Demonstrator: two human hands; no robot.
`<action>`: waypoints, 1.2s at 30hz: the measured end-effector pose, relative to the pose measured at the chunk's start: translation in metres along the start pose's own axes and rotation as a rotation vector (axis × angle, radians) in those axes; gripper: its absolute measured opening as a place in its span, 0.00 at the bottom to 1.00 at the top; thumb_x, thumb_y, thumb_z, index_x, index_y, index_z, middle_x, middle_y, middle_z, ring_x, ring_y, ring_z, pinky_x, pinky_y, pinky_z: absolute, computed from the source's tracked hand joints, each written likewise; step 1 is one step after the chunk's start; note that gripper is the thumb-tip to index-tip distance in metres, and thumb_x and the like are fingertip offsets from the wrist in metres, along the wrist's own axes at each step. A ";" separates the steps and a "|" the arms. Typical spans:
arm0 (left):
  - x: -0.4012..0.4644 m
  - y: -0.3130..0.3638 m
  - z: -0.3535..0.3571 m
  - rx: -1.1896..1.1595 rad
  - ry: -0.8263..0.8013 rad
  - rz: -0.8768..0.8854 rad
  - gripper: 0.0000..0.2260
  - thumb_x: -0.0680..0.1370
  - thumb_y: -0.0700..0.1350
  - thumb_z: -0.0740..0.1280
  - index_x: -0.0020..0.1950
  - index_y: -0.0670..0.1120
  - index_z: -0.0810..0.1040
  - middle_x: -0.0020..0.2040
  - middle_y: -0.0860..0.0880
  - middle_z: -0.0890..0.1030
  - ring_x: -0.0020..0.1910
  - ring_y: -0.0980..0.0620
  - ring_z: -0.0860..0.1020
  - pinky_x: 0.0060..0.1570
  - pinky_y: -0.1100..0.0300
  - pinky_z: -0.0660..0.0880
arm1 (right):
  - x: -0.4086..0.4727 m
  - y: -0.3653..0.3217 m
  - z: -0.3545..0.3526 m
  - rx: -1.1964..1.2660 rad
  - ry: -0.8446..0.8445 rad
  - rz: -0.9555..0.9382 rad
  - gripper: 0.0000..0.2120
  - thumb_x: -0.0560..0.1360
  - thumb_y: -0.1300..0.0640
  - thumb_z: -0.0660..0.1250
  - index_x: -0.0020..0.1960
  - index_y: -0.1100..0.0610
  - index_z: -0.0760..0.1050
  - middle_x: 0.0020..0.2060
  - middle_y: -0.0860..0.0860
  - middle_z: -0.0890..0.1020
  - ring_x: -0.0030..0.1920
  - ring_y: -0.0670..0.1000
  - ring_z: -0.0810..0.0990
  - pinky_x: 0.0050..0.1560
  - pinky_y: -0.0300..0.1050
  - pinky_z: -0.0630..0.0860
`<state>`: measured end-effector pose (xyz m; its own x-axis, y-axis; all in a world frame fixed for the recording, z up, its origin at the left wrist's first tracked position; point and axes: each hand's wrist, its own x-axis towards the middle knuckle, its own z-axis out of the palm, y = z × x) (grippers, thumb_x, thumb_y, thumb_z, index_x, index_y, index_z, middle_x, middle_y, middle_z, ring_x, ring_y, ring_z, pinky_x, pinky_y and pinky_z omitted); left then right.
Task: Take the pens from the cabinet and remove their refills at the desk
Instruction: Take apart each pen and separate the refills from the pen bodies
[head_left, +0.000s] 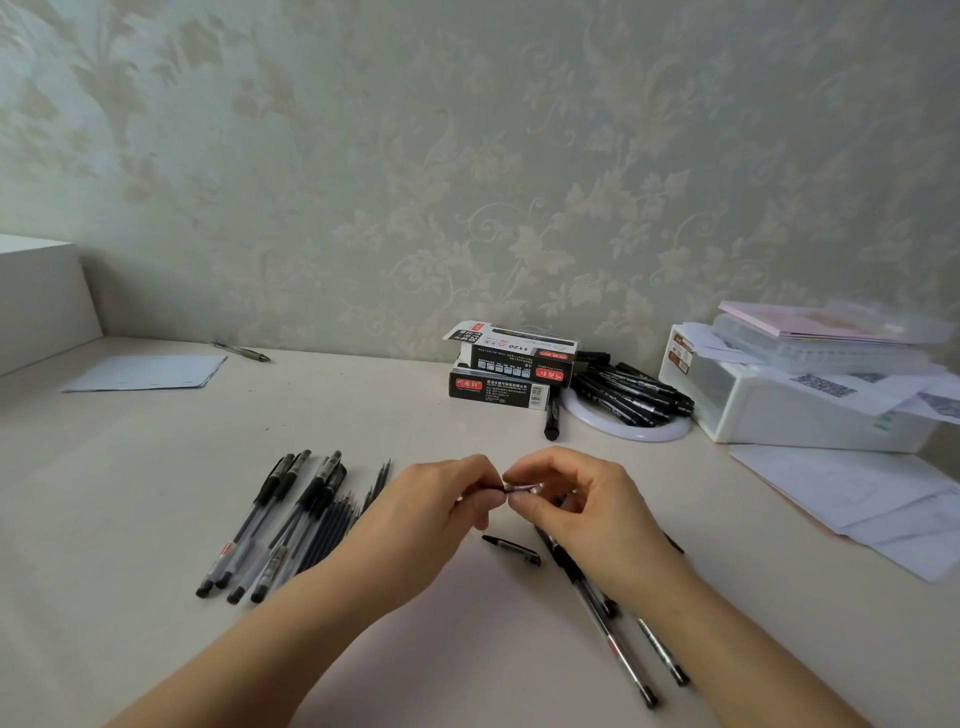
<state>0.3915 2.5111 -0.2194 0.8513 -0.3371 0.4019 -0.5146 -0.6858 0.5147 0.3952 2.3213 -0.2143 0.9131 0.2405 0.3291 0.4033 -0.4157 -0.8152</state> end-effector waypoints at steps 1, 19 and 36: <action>0.000 -0.001 0.000 0.002 0.005 0.000 0.05 0.80 0.50 0.62 0.47 0.56 0.76 0.37 0.60 0.79 0.37 0.61 0.74 0.34 0.68 0.67 | 0.000 0.001 0.001 -0.008 0.009 -0.002 0.08 0.73 0.51 0.73 0.49 0.39 0.80 0.43 0.39 0.84 0.39 0.43 0.79 0.39 0.34 0.74; -0.001 0.000 0.001 0.014 0.028 0.037 0.03 0.80 0.51 0.62 0.48 0.57 0.75 0.39 0.61 0.79 0.40 0.61 0.75 0.36 0.69 0.68 | 0.001 0.006 0.001 -0.037 0.039 0.005 0.08 0.76 0.41 0.67 0.42 0.43 0.80 0.38 0.41 0.84 0.35 0.39 0.79 0.36 0.29 0.70; 0.000 -0.001 0.001 0.032 0.042 0.023 0.04 0.80 0.52 0.61 0.48 0.56 0.74 0.38 0.60 0.79 0.40 0.59 0.75 0.36 0.64 0.71 | 0.003 0.004 -0.001 0.001 0.019 -0.006 0.03 0.75 0.51 0.71 0.44 0.42 0.80 0.38 0.42 0.85 0.36 0.39 0.79 0.37 0.30 0.71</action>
<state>0.3920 2.5108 -0.2209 0.8339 -0.3262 0.4452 -0.5300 -0.6985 0.4809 0.3997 2.3195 -0.2167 0.9116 0.2265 0.3431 0.4090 -0.4135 -0.8135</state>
